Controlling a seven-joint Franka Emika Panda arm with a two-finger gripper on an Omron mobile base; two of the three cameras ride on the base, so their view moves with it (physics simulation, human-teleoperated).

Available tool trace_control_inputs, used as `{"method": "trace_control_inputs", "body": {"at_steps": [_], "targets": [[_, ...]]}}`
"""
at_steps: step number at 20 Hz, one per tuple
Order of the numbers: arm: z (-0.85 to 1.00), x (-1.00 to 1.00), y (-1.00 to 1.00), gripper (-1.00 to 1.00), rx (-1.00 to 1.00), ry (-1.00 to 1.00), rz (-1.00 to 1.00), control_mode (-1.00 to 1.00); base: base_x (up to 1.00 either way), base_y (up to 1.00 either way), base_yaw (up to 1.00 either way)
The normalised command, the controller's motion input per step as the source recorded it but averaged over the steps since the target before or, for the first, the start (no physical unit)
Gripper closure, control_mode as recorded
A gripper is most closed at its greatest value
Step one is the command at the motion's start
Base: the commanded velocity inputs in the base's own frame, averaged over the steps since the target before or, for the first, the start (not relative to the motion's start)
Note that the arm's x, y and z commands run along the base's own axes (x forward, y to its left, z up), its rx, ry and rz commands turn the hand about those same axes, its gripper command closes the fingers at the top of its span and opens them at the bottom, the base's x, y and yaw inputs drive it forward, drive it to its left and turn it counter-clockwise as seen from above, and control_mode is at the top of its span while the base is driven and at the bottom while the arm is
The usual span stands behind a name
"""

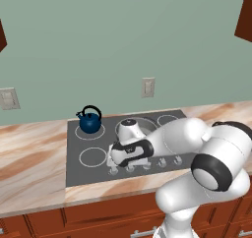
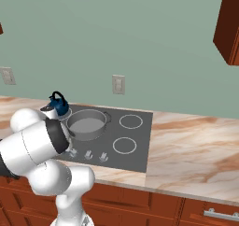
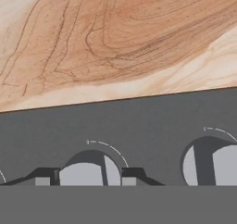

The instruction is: Pick the kettle from the cabinet and place it on a stove burner. Then pick the pot from the counter and place it on another stove burner. Finally, turn both burners on.

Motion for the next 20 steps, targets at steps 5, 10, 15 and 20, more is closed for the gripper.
{"method": "trace_control_inputs", "body": {"at_steps": [5, 10, 15, 20], "targets": [[-0.20, 0.00, 0.00, 1.00, 0.04, 0.00, 0.11, -1.00, 0.00, 0.00, 0.00], [-0.28, -0.06, 0.00, 1.00, 0.01, -0.04, 0.20, -1.00, 0.00, 0.00, 0.00], [-0.28, -0.15, 0.02, 1.00, 0.00, -0.03, 0.24, -1.00, 0.00, 0.00, 0.00], [-0.32, -0.14, 0.01, 1.00, 0.01, -0.02, 0.27, -1.00, 0.00, 0.00, 0.00]]}}
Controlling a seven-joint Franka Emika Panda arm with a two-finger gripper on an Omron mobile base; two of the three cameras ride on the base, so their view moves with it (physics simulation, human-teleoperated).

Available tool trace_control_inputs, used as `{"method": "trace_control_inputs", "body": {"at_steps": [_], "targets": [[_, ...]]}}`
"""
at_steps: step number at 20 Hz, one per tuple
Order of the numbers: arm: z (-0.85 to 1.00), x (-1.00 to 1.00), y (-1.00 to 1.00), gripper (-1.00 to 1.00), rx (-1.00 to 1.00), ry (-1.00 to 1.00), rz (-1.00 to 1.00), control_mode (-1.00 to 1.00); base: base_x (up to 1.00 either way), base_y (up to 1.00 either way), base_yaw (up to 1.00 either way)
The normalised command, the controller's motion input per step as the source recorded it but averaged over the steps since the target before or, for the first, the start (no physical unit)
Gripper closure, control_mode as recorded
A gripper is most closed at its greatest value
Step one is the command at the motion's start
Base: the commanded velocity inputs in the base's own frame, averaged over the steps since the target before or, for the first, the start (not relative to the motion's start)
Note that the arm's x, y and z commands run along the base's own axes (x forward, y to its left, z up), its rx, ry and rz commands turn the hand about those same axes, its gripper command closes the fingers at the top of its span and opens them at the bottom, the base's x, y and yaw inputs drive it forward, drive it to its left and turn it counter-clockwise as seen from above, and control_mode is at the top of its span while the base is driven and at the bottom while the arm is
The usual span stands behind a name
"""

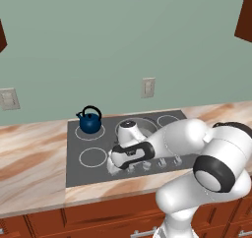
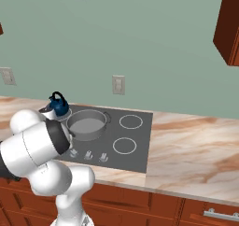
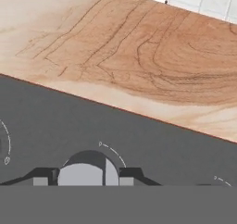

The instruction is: Pick the kettle from the cabinet and place it on a stove burner. Then pick the pot from the counter and place it on another stove burner. Finally, turn both burners on.

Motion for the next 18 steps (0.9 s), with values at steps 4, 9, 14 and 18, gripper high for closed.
{"method": "trace_control_inputs", "body": {"at_steps": [4, 9, 14, 18], "targets": [[-0.35, -0.11, 0.00, 1.00, 0.02, -0.02, 0.29, -1.00, 0.00, 0.00, 0.00], [-0.38, -0.09, 0.00, 1.00, 0.02, -0.04, 0.30, -1.00, 0.00, 0.00, 0.00], [-0.38, -0.09, 0.01, 1.00, 0.00, -0.02, 0.23, -1.00, 0.00, 0.00, 0.00], [-0.30, -0.08, 0.00, 1.00, 0.00, -0.01, 0.17, -1.00, 0.00, 0.00, 0.00]]}}
